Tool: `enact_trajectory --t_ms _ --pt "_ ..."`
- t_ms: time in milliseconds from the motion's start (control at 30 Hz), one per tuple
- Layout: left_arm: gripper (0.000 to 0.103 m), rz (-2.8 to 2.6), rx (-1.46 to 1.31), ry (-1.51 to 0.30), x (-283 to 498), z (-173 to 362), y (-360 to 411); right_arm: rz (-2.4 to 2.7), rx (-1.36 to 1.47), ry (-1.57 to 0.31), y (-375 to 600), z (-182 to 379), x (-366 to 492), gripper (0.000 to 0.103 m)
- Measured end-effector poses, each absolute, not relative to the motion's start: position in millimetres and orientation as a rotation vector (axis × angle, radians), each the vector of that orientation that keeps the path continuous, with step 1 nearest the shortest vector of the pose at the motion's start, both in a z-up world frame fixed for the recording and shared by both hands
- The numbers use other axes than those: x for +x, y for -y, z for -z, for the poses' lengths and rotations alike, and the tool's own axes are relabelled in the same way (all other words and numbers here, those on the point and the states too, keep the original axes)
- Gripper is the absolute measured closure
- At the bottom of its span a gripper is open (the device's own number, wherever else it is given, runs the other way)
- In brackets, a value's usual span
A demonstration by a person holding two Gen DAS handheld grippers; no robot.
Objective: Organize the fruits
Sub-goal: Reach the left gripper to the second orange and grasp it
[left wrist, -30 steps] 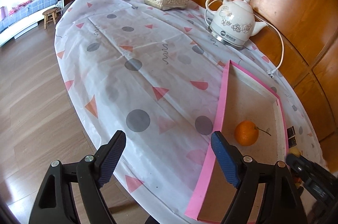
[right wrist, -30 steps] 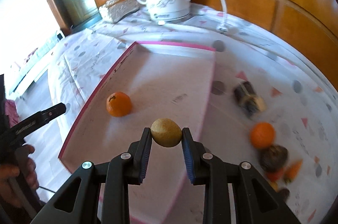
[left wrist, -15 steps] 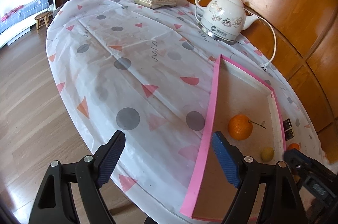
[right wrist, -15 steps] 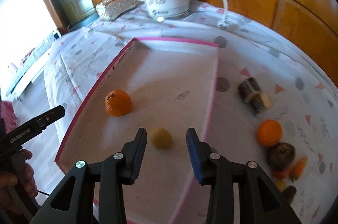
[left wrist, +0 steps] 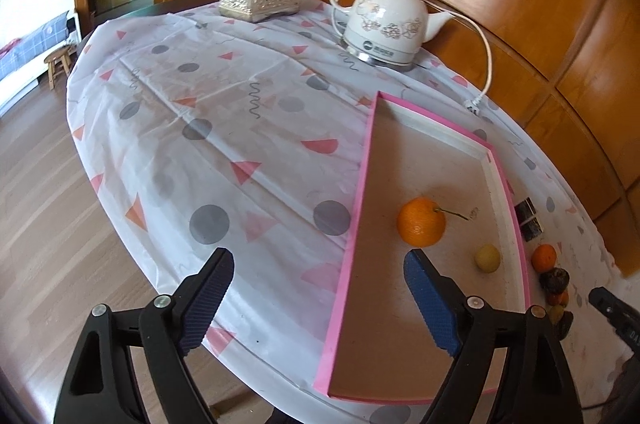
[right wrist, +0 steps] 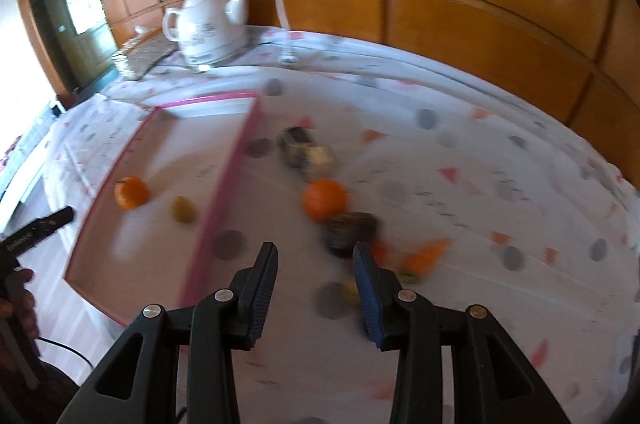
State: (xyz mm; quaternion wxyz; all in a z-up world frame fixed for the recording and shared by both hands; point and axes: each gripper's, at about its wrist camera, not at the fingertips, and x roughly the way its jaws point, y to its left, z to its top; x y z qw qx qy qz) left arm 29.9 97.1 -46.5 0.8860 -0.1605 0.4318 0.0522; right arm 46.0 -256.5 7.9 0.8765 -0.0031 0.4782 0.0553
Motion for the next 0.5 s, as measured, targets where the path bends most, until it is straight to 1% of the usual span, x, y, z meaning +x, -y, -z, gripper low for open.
enact_trajectory --t_ms 333,500 --pt "0.016 -0.015 -0.302 -0.888 32.3 34.7 -77.0 0.106 0.003 -1.0 348.2 -15.2 33.2 0.064" --pt "0.016 0.087 -0.239 -0.869 34.1 22.6 -52.1 0.221 0.008 -1.008 394.7 -17.2 26.7 0.064"
